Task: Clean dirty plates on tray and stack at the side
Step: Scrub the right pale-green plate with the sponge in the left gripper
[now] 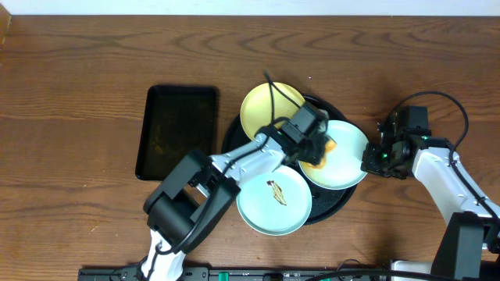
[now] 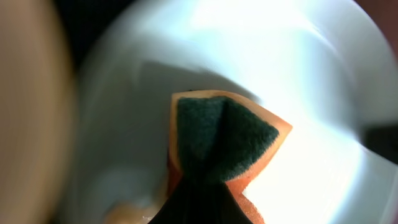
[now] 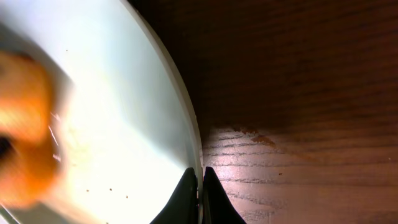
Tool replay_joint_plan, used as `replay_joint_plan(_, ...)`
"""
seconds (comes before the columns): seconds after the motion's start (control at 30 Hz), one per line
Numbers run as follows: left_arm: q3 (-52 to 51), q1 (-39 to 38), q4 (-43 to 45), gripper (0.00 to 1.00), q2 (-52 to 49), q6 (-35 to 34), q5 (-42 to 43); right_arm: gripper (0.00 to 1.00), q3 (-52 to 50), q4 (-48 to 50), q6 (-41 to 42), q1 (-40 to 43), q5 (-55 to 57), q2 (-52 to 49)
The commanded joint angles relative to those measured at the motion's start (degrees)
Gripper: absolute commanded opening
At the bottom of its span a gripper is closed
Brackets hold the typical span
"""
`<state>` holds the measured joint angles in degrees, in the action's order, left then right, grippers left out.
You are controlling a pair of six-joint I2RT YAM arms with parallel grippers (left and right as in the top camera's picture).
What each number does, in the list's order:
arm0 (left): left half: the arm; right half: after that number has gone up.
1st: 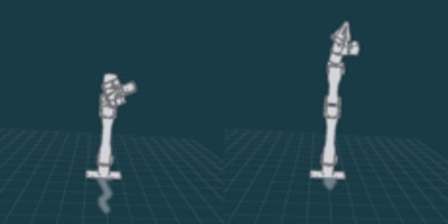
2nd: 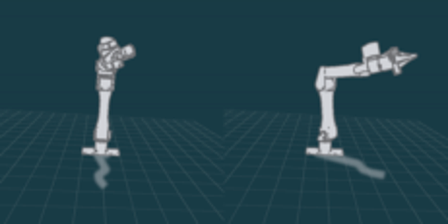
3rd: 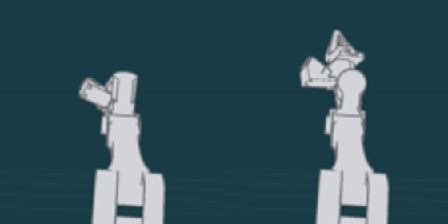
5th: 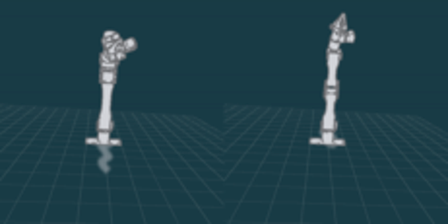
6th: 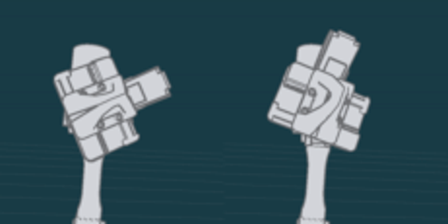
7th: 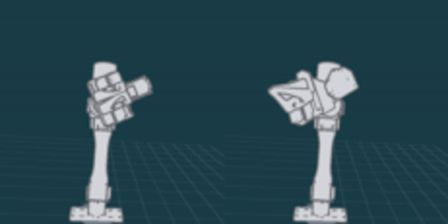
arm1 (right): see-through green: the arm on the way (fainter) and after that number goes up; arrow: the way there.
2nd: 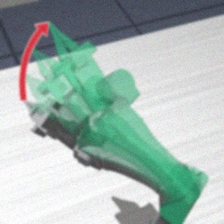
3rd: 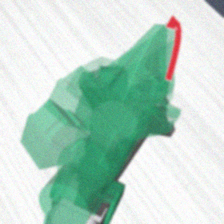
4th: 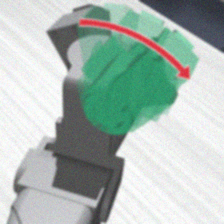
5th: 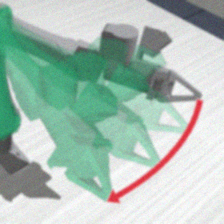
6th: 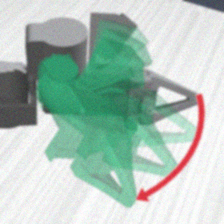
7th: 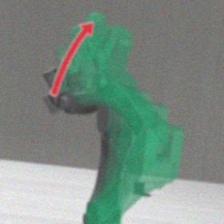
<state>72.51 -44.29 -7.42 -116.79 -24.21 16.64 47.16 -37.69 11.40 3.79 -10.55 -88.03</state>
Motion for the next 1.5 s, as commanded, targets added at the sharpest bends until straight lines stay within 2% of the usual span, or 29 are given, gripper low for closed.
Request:
replay_joint_plan(0.0, 0.28, 2.16, -0.63, 0.07, -1.07, -0.15, -7.26, 0.01, -0.07, -0.63, -0.31, 0.24, 0.83, -0.48)
replay_joint_plan(0.1, 0.28, 2.4, -2.75, 0.07, -1.07, -1.44, -6.75, 0.01, -0.07, -0.63, -0.31, 0.24, 0.83, -0.48)
replay_joint_plan(0.3, 0.28, 1.14, -10.91, 0.08, -0.79, -1.36, 3.15, 0.01, -0.07, -0.66, -0.31, 0.24, 0.85, -0.48)
replay_joint_plan(0.5, 0.28, 0.46, -14.21, 0.07, 4.0, 4.79, 3.26, 0.01, -0.07, -0.68, -0.31, 0.24, 0.85, -0.48)
replay_joint_plan(0.67, 0.26, 1.22, -14.38, 0.07, 10.93, 6.21, 3.23, 0.02, -0.07, -0.61, -0.31, 0.26, 0.83, -0.48)
replay_joint_plan(0.8, 0.26, 2.21, -14.84, 0.07, 14.47, 6.21, 3.15, 0.09, -0.07, -0.42, -0.28, 0.24, 0.83, -0.48)
replay_joint_plan(1.1, 0.26, 6.88, -26.99, 0.08, 19.28, 6.21, -14.78, 0.19, -0.07, -0.39, -0.26, 0.24, 0.48, -0.48)
replay_joint_plan(1.2, 0.26, 9.81, -28.59, 0.07, 21.53, 6.47, -16.17, 0.26, -0.09, 0.09, -0.28, 0.24, -1.2, -0.48)
replay_joint_plan(1.47, 0.26, 20.04, -32.2, 0.07, 25.03, 6.58, -16.31, 0.25, -0.44, 1.05, -0.26, -0.33, -3.48, -0.48)
